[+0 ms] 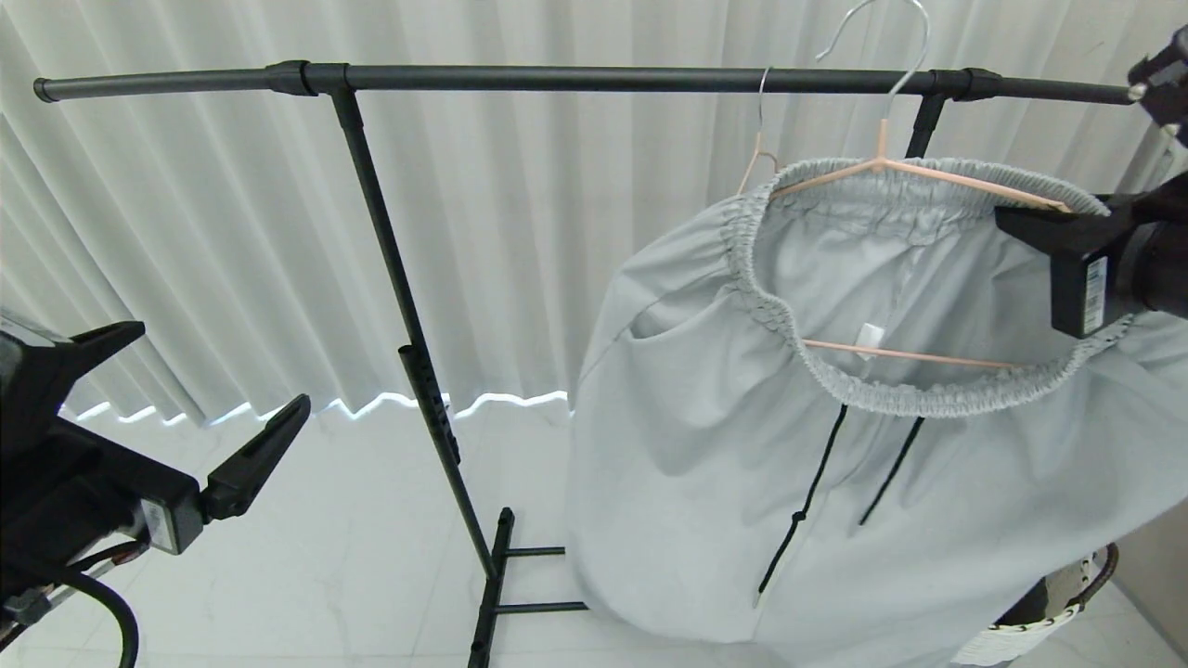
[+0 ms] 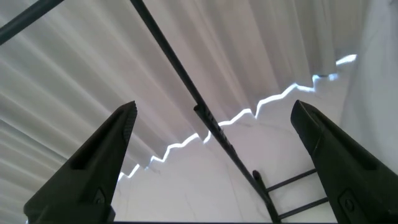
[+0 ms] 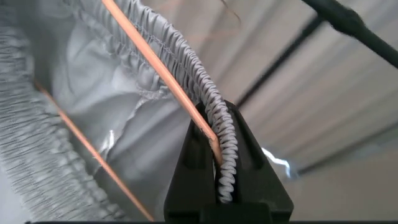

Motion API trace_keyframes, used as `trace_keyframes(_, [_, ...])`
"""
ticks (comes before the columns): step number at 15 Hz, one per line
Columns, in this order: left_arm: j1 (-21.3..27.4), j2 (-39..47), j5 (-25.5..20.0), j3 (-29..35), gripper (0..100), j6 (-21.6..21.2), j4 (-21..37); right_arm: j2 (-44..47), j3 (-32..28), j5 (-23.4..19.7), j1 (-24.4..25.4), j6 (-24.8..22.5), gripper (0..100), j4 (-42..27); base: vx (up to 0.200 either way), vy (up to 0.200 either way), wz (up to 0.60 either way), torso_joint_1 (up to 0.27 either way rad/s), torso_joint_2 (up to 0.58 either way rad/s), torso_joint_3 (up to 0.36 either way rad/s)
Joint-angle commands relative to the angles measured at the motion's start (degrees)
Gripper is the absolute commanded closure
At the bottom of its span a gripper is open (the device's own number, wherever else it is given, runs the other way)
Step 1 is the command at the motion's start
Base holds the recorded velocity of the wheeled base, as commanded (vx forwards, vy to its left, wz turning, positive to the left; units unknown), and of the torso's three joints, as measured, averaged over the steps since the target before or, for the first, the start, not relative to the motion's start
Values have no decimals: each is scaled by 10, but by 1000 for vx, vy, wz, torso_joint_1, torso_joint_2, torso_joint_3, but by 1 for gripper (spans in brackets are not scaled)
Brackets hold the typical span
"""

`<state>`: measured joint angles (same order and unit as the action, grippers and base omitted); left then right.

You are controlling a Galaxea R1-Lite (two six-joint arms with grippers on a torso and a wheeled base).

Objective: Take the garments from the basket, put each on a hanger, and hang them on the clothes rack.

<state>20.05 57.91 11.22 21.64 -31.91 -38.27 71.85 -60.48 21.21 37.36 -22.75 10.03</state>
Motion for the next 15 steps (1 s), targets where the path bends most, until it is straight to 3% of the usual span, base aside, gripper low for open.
trace_keyframes(1, [0,11,-1,3,0,0,-1,-41,1,2,-35,0,100,-27,0,0,0,0,0,0])
trace_keyframes(3, [0,21,-1,2,0,-2,-1,-84,3,4,-83,0,100,-86,0,0,0,0,0,0])
trace_keyframes(10, [0,50,1,22,0,-3,-1,-120,29,4,-99,0,100,-95,0,0,0,0,0,0])
trace_keyframes(15, [0,55,2,26,0,-3,-1,-117,30,4,-99,0,100,-95,0,200,0,1,0,5])
